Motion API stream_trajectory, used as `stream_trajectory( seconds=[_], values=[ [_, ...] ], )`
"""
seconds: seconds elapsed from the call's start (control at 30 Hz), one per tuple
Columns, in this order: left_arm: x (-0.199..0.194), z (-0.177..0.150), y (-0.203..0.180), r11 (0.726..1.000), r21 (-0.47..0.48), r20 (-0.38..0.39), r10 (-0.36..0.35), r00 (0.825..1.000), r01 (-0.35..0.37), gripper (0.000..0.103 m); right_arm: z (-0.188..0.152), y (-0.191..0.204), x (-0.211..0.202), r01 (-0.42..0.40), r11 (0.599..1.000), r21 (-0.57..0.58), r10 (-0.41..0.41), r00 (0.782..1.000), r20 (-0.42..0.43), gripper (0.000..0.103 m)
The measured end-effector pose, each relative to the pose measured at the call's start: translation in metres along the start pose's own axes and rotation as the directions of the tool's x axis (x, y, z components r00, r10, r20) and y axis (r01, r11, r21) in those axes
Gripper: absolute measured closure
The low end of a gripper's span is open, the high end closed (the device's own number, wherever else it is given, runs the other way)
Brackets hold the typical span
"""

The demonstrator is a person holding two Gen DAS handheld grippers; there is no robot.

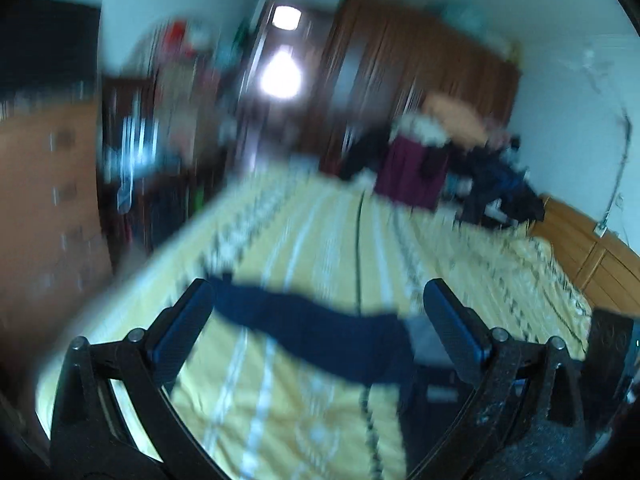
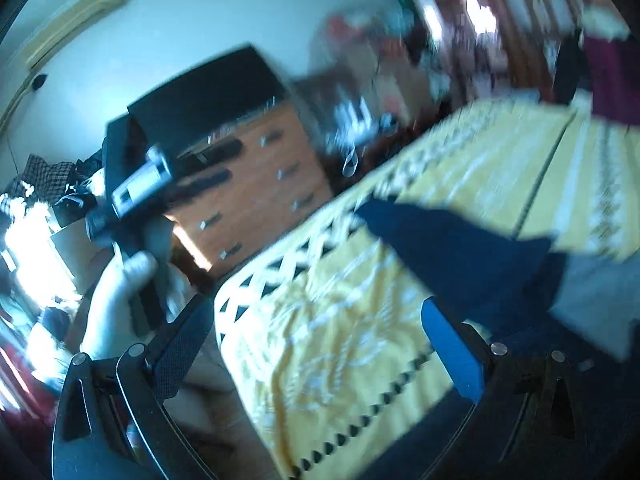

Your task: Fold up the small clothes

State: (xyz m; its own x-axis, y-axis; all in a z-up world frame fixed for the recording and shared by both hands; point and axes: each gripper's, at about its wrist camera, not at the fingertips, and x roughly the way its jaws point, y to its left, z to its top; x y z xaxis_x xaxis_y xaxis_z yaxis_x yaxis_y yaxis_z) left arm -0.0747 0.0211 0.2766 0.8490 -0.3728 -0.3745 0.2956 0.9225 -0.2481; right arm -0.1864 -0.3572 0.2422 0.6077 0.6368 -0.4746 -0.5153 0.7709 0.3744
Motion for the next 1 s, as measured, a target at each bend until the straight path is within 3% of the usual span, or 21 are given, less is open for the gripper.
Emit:
stream_trajectory(
  seconds=[0.07,0.1,0.13,0.17,0.2,0.23,0.3,0.37,0.43,0.5,0.57,0.67,0.73,0.77,0.83,0.9,1.0],
  values=[
    [-0.002,0.005,-0.005,0.999,-0.045,0.111,0.017,0.994,-0.012,0.000,-0.007,0.007,-0.048,0.132,0.986,-0.100,-0.118,0.984,0.134,0.000],
    [0.001,-0.014,-0.003,0.994,-0.112,0.173,0.015,0.985,0.005,0.000,-0.017,0.005,-0.061,0.193,0.975,-0.109,-0.175,0.972,0.156,0.000],
    [0.012,-0.031,0.003,0.987,-0.162,0.156,0.012,0.988,0.014,0.000,-0.031,-0.006,-0.065,0.243,0.967,-0.073,-0.233,0.964,0.128,0.000],
    [0.028,-0.049,0.008,0.976,-0.216,0.090,-0.002,0.996,0.021,0.000,-0.042,-0.018,-0.062,0.257,0.966,-0.027,-0.256,0.966,0.042,0.000],
    [0.056,-0.071,0.016,0.964,-0.264,-0.056,-0.055,0.997,0.038,0.000,-0.062,-0.041,-0.057,0.257,0.965,0.050,-0.250,0.962,-0.106,0.000],
    [0.076,-0.089,0.022,0.953,-0.297,-0.129,-0.103,0.986,0.061,0.000,-0.080,-0.054,-0.056,0.274,0.958,0.087,-0.255,0.949,-0.184,0.000],
    [0.121,-0.141,0.040,0.925,-0.376,-0.252,-0.161,0.954,0.057,0.000,-0.115,-0.081,-0.058,0.353,0.928,0.119,-0.308,0.907,-0.288,0.000],
    [0.170,-0.185,0.062,0.925,-0.377,-0.405,-0.117,0.907,-0.049,0.000,-0.145,-0.106,-0.062,0.434,0.894,0.114,-0.370,0.857,-0.358,0.000],
    [0.205,-0.201,0.078,0.925,-0.361,-0.472,-0.071,0.879,-0.119,0.001,-0.169,-0.132,-0.064,0.518,0.851,0.084,-0.446,0.798,-0.407,0.000],
    [0.241,-0.199,0.099,0.937,-0.308,-0.497,-0.009,0.868,-0.166,0.001,-0.183,-0.158,-0.060,0.559,0.824,0.088,-0.472,0.765,-0.437,0.000],
    [0.262,-0.173,0.110,0.939,-0.290,-0.490,0.023,0.872,-0.188,0.000,-0.194,-0.184,-0.064,0.593,0.799,0.100,-0.487,0.735,-0.472,0.000],
    [0.312,-0.149,0.153,0.916,-0.296,-0.497,0.093,0.863,-0.270,0.000,-0.207,-0.211,-0.058,0.612,0.783,0.112,-0.481,0.710,-0.514,0.000],
    [0.327,-0.136,0.171,0.893,-0.337,-0.507,0.093,0.857,-0.297,0.004,-0.217,-0.226,-0.051,0.615,0.777,0.137,-0.465,0.706,-0.534,0.000],
    [0.336,-0.135,0.180,0.884,-0.356,-0.515,0.086,0.853,-0.304,0.007,-0.221,-0.231,-0.050,0.613,0.778,0.140,-0.462,0.708,-0.533,0.000],
    [0.356,-0.136,0.192,0.869,-0.378,-0.534,0.078,0.842,-0.320,0.027,-0.224,-0.233,-0.051,0.610,0.783,0.125,-0.470,0.711,-0.522,0.000],
    [0.367,-0.139,0.199,0.863,-0.382,-0.537,0.083,0.839,-0.330,0.033,-0.225,-0.233,-0.053,0.607,0.786,0.116,-0.476,0.714,-0.513,0.000],
    [0.366,-0.135,0.202,0.859,-0.386,-0.509,0.108,0.854,-0.338,0.036,-0.229,-0.233,-0.058,0.599,0.791,0.123,-0.474,0.727,-0.496,0.000]
  ],
)
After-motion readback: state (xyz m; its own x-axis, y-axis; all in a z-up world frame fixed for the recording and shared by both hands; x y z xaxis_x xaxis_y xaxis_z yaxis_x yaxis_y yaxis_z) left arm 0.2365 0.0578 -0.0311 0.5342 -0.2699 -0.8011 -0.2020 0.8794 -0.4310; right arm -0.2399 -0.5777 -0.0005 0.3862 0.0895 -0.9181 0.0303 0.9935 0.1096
